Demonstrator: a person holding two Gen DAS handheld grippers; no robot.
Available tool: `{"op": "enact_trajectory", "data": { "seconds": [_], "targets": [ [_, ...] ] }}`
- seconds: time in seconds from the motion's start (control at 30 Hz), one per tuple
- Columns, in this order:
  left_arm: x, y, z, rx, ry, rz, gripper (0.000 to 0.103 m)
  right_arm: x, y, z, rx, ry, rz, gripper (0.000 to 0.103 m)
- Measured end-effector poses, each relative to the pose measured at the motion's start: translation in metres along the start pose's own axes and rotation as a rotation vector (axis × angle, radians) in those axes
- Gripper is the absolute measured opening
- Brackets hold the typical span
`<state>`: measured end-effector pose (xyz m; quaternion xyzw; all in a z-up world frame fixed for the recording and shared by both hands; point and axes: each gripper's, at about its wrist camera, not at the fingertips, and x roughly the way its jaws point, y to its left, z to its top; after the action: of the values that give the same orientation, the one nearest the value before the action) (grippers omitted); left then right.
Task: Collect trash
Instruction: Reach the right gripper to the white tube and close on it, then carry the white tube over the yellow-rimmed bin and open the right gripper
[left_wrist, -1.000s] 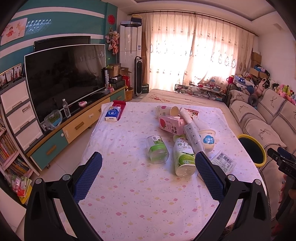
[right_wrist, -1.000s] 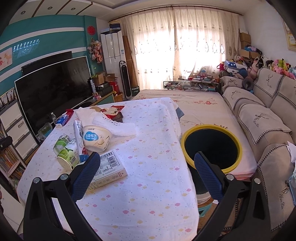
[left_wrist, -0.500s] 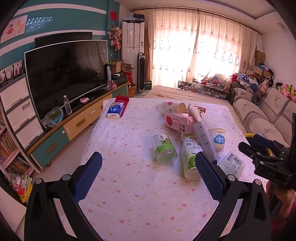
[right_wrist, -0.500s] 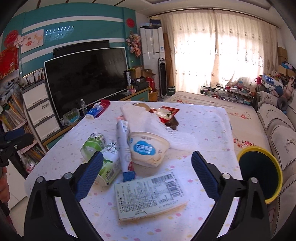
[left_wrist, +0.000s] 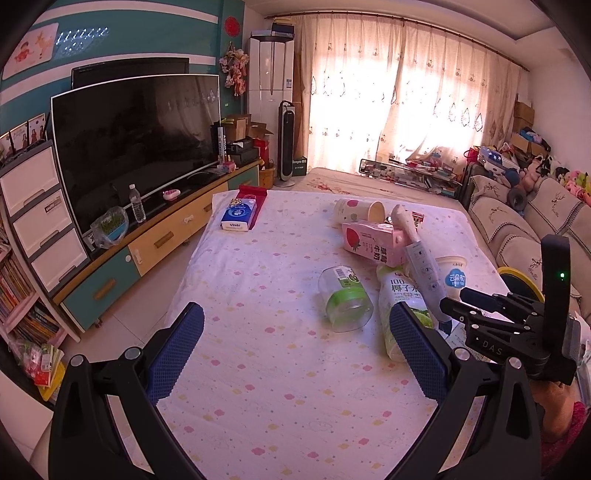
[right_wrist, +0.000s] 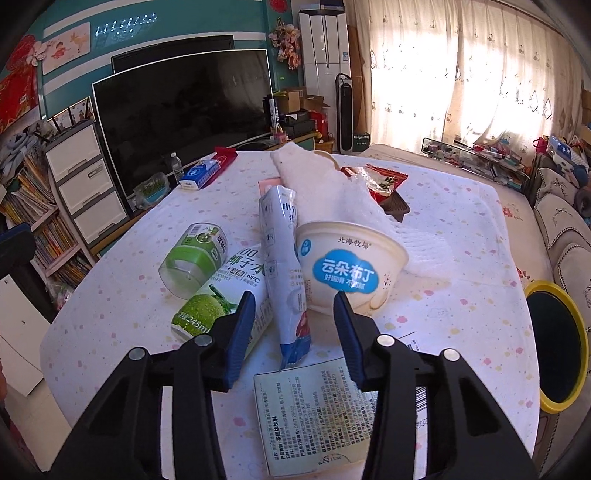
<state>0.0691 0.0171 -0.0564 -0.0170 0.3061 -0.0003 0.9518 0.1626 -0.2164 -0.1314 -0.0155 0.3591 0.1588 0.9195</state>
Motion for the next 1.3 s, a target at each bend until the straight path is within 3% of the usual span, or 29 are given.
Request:
{"op": "enact_trajectory", "data": {
  "seconds": [0.17, 0.3, 0.37, 0.77, 1.0, 1.2, 1.3],
  "targets": [
    [0.003, 0.004, -0.001, -0.005, 0.006, -0.006, 0.099, 0.012, 0.004, -0.003, 0.002, 0.039, 0.007, 0.034],
    [0.005, 0.005, -0.001, -0.008, 0.007, -0.008, 0.099, 0.02, 0.003, -0.003, 0.011, 0.062, 0.012, 0.021],
    [0.005, 0.005, -0.001, -0.006, 0.009, -0.008, 0.099, 0.019, 0.003, -0.003, 0.022, 0.058, 0.026, 0.02],
    [0.007, -0.002, -0.002, 0.013, 0.012, -0.016, 0.099, -0.044, -0.013, 0.01, 0.059, -0.081, 0.062, 0.019],
    [0.008, -0.015, -0.001, 0.037, 0.016, -0.03, 0.099, -0.071, -0.097, 0.007, 0.174, -0.136, -0.128, 0.019],
    [0.012, -0.028, 0.001, 0.062, 0.028, -0.035, 0.099, -0.067, -0.187, -0.019, 0.284, -0.102, -0.288, 0.019],
    [0.016, -0.038, 0.002, 0.071, 0.034, -0.048, 0.099, -0.062, -0.228, -0.033, 0.352, -0.069, -0.318, 0.019]
  ]
}}
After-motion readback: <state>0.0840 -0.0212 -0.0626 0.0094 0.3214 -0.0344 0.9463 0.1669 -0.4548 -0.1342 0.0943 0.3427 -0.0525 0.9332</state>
